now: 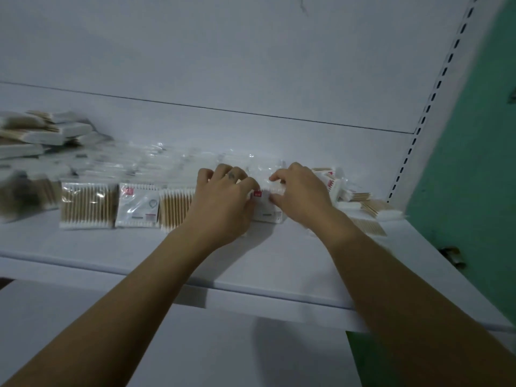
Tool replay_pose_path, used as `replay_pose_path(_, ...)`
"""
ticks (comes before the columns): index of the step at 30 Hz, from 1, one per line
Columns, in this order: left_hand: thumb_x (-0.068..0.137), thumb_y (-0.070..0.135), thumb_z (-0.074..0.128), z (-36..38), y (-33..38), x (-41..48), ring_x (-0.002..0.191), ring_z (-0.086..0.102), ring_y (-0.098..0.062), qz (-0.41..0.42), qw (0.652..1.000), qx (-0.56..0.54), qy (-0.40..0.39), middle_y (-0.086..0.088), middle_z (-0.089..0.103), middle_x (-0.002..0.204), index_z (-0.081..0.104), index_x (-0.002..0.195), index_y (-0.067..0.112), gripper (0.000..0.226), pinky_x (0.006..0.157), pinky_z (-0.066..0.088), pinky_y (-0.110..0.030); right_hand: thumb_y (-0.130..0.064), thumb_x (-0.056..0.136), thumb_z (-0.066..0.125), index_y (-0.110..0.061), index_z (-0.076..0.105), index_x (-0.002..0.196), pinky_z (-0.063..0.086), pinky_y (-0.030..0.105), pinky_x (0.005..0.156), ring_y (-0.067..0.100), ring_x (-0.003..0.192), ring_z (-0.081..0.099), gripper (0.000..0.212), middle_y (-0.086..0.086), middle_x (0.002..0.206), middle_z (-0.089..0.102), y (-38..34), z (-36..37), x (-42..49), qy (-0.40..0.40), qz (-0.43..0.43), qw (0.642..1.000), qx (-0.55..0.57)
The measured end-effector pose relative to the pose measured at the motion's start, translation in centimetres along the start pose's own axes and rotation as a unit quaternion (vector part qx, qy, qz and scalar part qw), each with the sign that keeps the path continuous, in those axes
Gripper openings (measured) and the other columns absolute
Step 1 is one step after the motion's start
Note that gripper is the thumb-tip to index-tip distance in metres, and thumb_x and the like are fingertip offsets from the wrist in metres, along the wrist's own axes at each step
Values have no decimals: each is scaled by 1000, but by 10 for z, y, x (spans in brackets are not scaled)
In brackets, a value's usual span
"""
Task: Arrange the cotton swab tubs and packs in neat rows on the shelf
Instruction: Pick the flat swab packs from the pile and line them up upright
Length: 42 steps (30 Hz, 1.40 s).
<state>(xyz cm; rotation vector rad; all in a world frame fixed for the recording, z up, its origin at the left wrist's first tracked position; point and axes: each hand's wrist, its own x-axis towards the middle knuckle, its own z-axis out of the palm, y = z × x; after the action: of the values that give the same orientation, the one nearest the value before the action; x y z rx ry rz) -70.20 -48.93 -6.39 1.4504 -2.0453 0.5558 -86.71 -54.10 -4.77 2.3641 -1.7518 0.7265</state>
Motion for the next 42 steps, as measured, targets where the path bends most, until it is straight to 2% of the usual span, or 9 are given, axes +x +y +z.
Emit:
replay_pose_path(4,86,23,64,5,13,-1,116,50,-32,16,1000,18,11,-6,64,120,69,112,18,27,89,34,-45,-35,83,75,-27,44,143,46,40,97,24,121,50,68,4,134,52,7,-18,-8,-26,10,999,26)
replay_pose_path(10,94,45,52,17,72,4,115,55,-22,41,988,-72,-129,-1,58,130,49,134,26,44,96,41,-38,-19,84,71,-22,68,114,49,30,85,15,96,62,30,-4,103,67,56,-64,-32,-95,47,994,-18)
replay_pose_path(15,88,52,61,40,102,21,124,48,-25,61,965,-112,-231,-4,46,144,38,145,29,66,98,46,-42,-21,86,72,-22,66,118,45,24,82,11,90,58,33,-5,104,65,75,-73,-51,-137,42,989,-19)
replay_pose_path(18,88,37,66,51,106,32,122,51,-23,38,947,-132,-290,-2,52,138,49,137,30,53,99,46,-38,-23,88,69,-22,65,121,42,23,84,10,91,55,34,-5,107,64,87,-72,-62,-149,24,988,-18)
replay_pose_path(23,91,16,58,51,116,31,103,61,-25,38,971,-121,-203,-5,61,116,61,119,18,28,84,51,-35,-20,88,69,-22,65,122,43,23,89,10,100,59,34,-3,115,65,103,-72,-73,-125,17,992,25)
replay_pose_path(28,96,9,49,24,109,39,97,61,-28,-76,971,-190,-121,-9,66,106,64,111,13,21,77,46,-34,-19,87,70,-25,58,130,46,25,89,11,102,57,46,-4,121,60,111,-77,-67,-61,-1,992,114)
replay_pose_path(34,99,9,46,-19,90,39,68,62,-9,-93,950,-267,-132,-3,66,80,68,97,9,22,59,40,-18,-22,82,77,-25,60,126,55,37,87,15,90,67,47,-4,103,66,86,-74,-60,-75,-6,952,297)
replay_pose_path(37,97,13,51,-24,83,33,74,63,-12,-101,957,-246,-117,0,69,85,70,101,14,20,69,49,-25,-21,81,77,-23,67,109,55,40,81,19,81,67,30,-4,82,68,71,-70,-56,-60,-25,961,268)
replay_pose_path(42,96,18,56,-30,57,14,101,54,-21,-94,990,-104,-18,2,61,112,66,115,20,22,88,45,-38,-21,81,75,-25,65,98,42,22,61,13,74,58,21,-7,80,62,50,-50,-50,-37,7,975,217)
